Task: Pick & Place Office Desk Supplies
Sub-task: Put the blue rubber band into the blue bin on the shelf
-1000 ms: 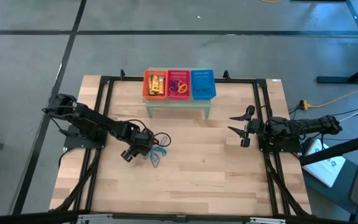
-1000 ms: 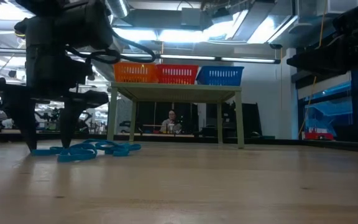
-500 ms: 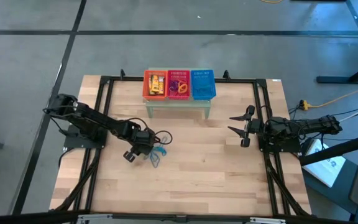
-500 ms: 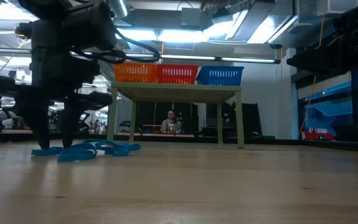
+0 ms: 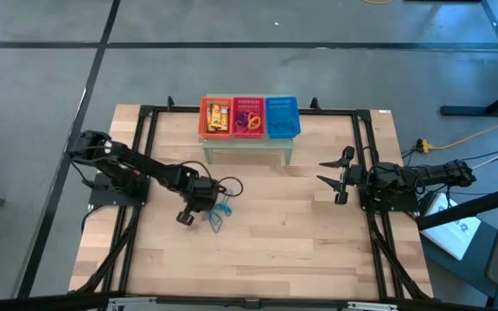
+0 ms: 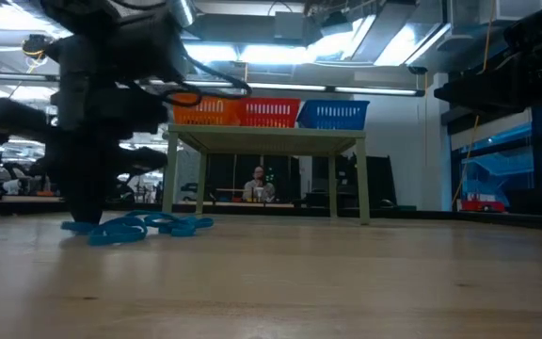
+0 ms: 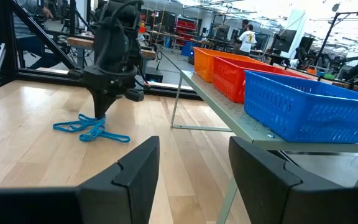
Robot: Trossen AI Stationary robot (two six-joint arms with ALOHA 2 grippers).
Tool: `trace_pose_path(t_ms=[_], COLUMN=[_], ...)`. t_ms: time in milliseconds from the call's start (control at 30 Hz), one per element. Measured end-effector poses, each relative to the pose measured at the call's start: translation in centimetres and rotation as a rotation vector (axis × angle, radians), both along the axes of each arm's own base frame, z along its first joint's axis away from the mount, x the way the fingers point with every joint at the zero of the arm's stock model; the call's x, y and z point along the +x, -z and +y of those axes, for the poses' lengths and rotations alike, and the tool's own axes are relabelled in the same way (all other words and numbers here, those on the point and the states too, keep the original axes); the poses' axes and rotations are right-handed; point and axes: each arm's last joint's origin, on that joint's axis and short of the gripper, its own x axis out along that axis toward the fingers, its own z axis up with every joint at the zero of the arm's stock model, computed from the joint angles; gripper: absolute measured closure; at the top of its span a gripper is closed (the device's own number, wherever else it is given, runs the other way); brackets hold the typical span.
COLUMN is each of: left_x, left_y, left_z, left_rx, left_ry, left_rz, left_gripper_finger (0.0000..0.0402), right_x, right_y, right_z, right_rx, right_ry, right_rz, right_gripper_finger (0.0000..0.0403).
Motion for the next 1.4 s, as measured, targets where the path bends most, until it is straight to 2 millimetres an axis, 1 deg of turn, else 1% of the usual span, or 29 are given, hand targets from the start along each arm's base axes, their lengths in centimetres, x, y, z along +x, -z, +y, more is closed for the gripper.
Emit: trace_pose_path(t_ms=[100,300,467,567,633,733,800,900,1000,1100,1233,1400], left_x=[0.6,2.5,4.1,5.3,6.0,6.7,7.0,7.2,7.4,8.1,10.1,13.3], left_y=[-1.0,-5.2,-10.3,-13.8,-16.3,-19.6,-21.5,-23.8,-25.3,-26.0,-25.9,-24.7], left_z=[0.5,1.7,2.8,3.6,4.2,5.3,6.4,8.4,10.4,12.3,14.8,17.7], left_rx=[-0.059,-0.209,-0.252,-0.261,-0.253,-0.211,-0.174,-0.138,-0.125,-0.114,-0.140,-0.152], left_ry=[-0.059,-0.121,-0.150,-0.172,-0.184,-0.205,-0.246,-0.312,-0.372,-0.409,-0.419,-0.433], left_rz=[-0.016,-0.135,-0.305,-0.426,-0.521,-0.666,-0.769,-0.899,-0.998,-1.062,-1.111,-1.094], left_gripper_finger=[0.0396,0.0399,0.0400,0.0399,0.0400,0.0399,0.0399,0.0399,0.0399,0.0399,0.0399,0.0399], right_x=[0.0,0.0,0.0,0.0,0.0,0.0,0.0,0.0,0.0,0.0,0.0,0.0], right_y=[0.0,0.0,0.0,0.0,0.0,0.0,0.0,0.0,0.0,0.0,0.0,0.0], right_z=[0.0,0.0,0.0,0.0,0.0,0.0,0.0,0.0,0.0,0.0,0.0,0.0], right_rx=[0.000,0.000,0.000,0.000,0.000,-0.001,-0.001,-0.001,-0.001,-0.002,-0.004,-0.004], right_ry=[0.000,0.000,0.000,0.002,0.002,0.002,0.002,0.002,0.002,0.002,0.002,0.002], right_rz=[0.000,0.001,0.000,0.000,0.000,0.000,0.000,0.000,0.000,0.001,0.001,0.001], right_gripper_finger=[0.0208,0.0208,0.0208,0.0208,0.0208,0.0208,0.0208,0.0208,0.0208,0.0208,0.0208,0.0208])
